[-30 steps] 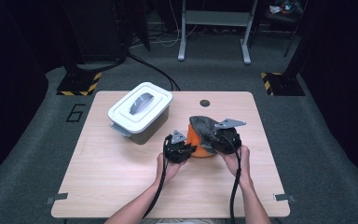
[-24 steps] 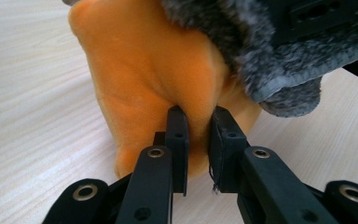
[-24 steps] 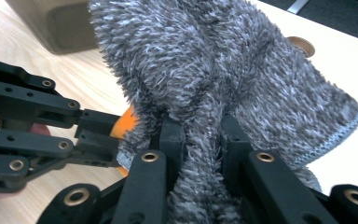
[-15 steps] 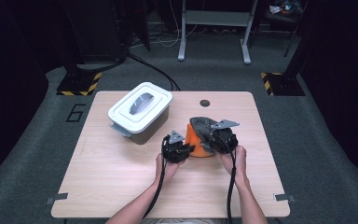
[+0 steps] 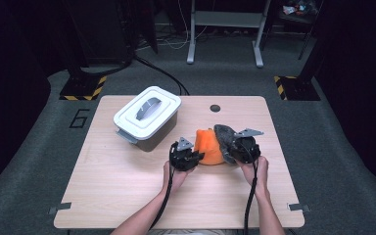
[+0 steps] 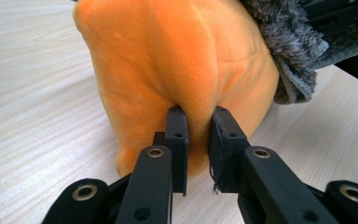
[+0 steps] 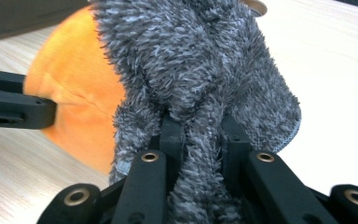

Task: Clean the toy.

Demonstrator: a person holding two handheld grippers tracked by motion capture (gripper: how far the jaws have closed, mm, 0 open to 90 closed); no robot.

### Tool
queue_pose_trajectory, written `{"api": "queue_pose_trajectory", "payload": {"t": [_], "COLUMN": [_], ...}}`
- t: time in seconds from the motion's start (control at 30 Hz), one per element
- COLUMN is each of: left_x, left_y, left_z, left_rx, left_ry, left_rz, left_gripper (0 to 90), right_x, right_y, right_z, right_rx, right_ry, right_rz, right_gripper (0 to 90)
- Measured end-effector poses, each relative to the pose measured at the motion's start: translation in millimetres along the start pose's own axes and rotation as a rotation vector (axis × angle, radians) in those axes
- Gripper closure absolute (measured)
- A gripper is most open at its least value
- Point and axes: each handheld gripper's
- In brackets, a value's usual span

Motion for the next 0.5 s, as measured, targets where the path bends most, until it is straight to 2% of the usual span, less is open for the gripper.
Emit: {"api": "queue_pose_trajectory", "payload": {"t": [0.27, 0.5], "left_x": [-0.1, -0.2], "left_y": [0.1, -0.1], "left_z": [0.3, 1.4], "left_rx": [-0.001, -0.003], "left_ry": [0.000, -0.002], "left_rz": [0.000, -0.002], "left_gripper": [79.1, 79.1], "right_x": [-4.9, -15.1], "right_y": [-9.3, -18.8], "right_z": [8.9, 20.0], "right_rx": [-0.034, -0.066], "right_ry": [0.011, 0.053], "right_rz": [0.003, 0.006], "right_gripper": [75.5, 75.5]}}
Point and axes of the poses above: each handheld gripper's, and its own axes: x roughly backward along the jaws, z roughly out of its underside, y roughly to its left, and after that the axes turned 10 degrees about x, right-handed
